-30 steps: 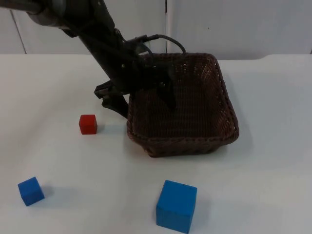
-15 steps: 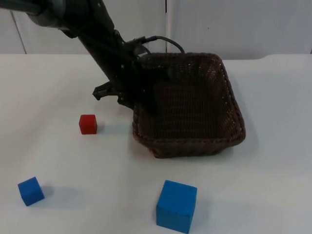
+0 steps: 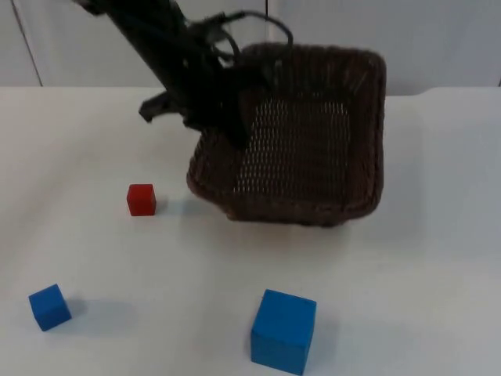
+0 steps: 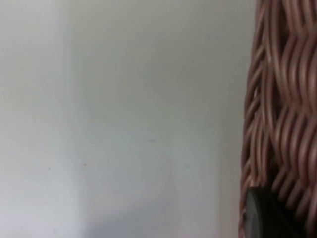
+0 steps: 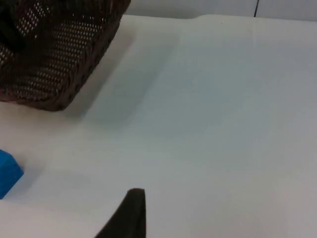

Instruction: Pick up the basket with the left hand and place the largest block into the basket with the right hand.

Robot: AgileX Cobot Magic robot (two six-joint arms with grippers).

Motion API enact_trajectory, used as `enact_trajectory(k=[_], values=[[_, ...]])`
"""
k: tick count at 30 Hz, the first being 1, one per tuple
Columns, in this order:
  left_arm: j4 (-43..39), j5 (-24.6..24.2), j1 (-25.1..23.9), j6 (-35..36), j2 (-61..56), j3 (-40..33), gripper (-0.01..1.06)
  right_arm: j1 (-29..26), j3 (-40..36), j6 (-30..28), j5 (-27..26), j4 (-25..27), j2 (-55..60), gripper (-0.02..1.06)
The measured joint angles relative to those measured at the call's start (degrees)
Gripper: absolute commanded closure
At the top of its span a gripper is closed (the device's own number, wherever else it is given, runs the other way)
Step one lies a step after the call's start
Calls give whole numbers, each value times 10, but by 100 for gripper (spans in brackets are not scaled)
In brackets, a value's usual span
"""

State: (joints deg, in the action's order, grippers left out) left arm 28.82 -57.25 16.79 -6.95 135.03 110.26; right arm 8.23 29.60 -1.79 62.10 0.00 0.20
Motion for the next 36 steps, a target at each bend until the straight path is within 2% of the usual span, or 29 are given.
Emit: enact_trajectory(k=[7, 15, 20, 23, 28, 29, 34, 36], values=[[-6, -44, -3, 0, -74, 0, 105, 0, 0, 0, 0, 0, 0, 0], [-8, -117, -17, 13, -129, 0, 105, 0, 0, 0, 0, 0, 0, 0], [-11, -124, -22, 26, -158, -17, 105, 0, 0, 0, 0, 0, 0, 0], [-11, -124, -23, 28, -183, -45, 105, 0, 0, 0, 0, 0, 0, 0], [-12, -109, -46, 29, -263, -151, 105, 0, 0, 0, 0, 0, 0, 0], [-12, -109, -46, 29, -263, -151, 105, 0, 0, 0, 0, 0, 0, 0], [-17, -83, -101, 27, -335, -281, 105, 0, 0, 0, 0, 0, 0, 0], [-18, -79, -114, 23, -351, -308, 105, 0, 0, 0, 0, 0, 0, 0]])
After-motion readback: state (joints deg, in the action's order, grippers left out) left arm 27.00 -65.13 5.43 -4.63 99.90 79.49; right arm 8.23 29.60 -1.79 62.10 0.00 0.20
